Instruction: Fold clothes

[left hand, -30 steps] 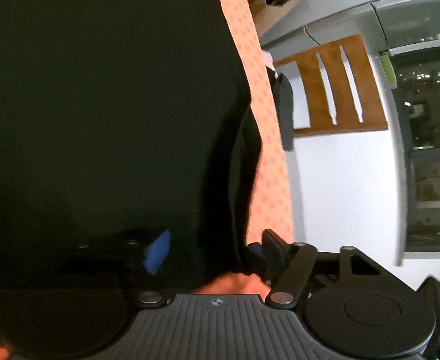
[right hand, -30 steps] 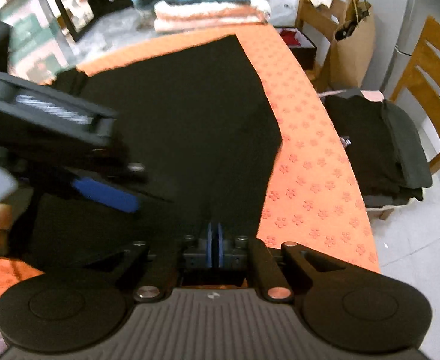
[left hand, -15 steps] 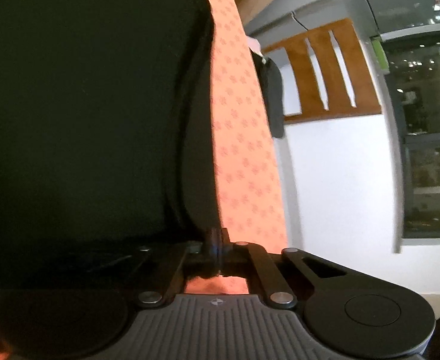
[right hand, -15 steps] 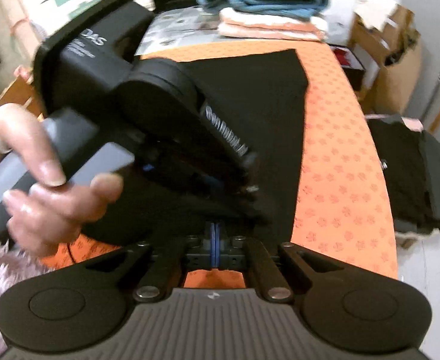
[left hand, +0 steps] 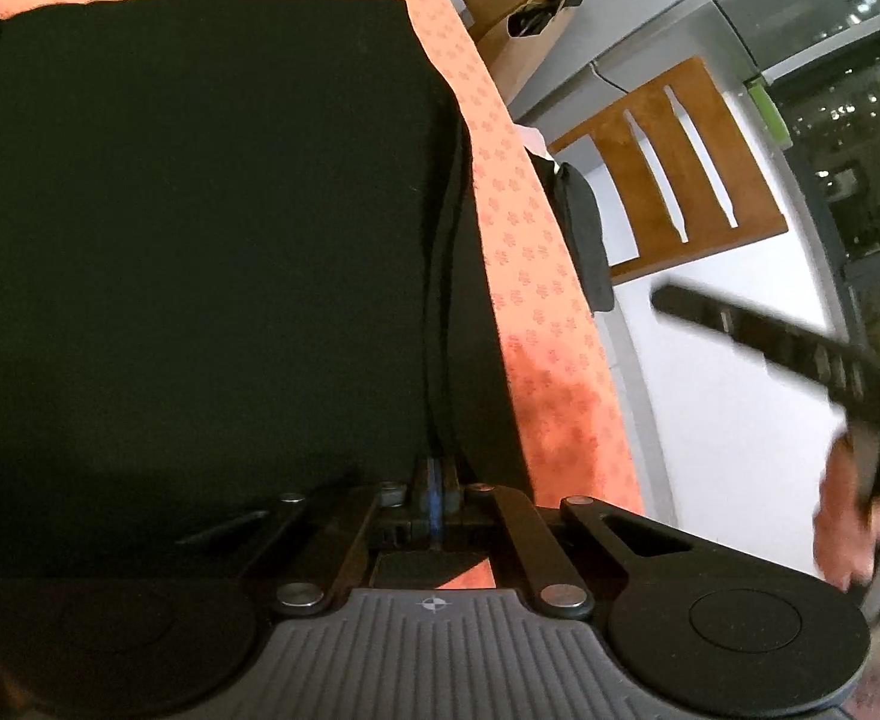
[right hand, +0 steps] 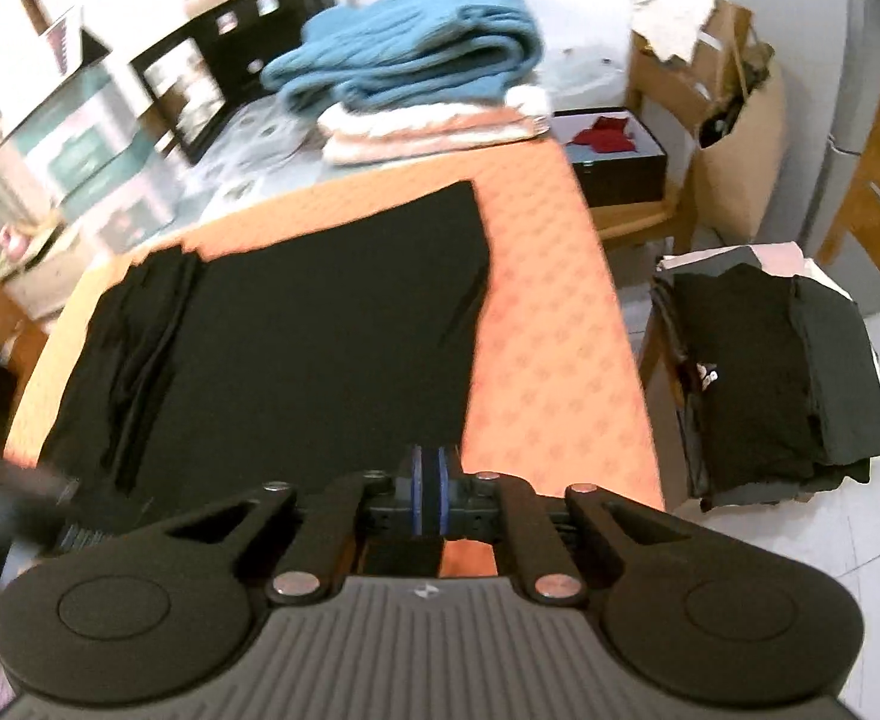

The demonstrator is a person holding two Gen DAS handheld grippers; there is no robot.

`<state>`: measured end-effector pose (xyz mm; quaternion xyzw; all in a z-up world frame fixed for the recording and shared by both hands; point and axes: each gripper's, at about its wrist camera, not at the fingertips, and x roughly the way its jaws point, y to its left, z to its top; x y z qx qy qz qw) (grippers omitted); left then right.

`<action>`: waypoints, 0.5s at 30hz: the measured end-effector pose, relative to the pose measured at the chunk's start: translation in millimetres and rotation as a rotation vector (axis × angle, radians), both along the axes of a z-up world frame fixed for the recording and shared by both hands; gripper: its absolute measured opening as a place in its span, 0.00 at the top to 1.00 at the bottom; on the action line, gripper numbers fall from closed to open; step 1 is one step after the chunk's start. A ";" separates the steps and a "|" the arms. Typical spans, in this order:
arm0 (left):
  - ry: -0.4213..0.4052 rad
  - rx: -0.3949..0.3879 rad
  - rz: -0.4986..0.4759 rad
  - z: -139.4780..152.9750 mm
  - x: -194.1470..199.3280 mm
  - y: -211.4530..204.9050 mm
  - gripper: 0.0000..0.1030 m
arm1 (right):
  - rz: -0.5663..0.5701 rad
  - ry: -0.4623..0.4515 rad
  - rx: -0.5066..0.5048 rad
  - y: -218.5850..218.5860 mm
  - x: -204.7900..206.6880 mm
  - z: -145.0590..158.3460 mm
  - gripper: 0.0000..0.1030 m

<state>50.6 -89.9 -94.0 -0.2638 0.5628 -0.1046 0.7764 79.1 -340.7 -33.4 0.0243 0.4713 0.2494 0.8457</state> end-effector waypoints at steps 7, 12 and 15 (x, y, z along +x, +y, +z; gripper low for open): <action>-0.004 -0.010 0.044 1.9 -13.1 18.5 0.98 | -0.016 0.024 -0.001 9.2 39.3 -18.6 0.88; 0.014 -0.048 0.104 -2.4 -14.9 26.2 0.96 | 0.041 0.031 -0.025 18.8 28.8 -22.9 0.86; 0.034 -0.077 0.131 -7.3 -10.7 27.6 0.94 | 0.075 0.039 -0.049 23.4 10.2 -27.5 0.83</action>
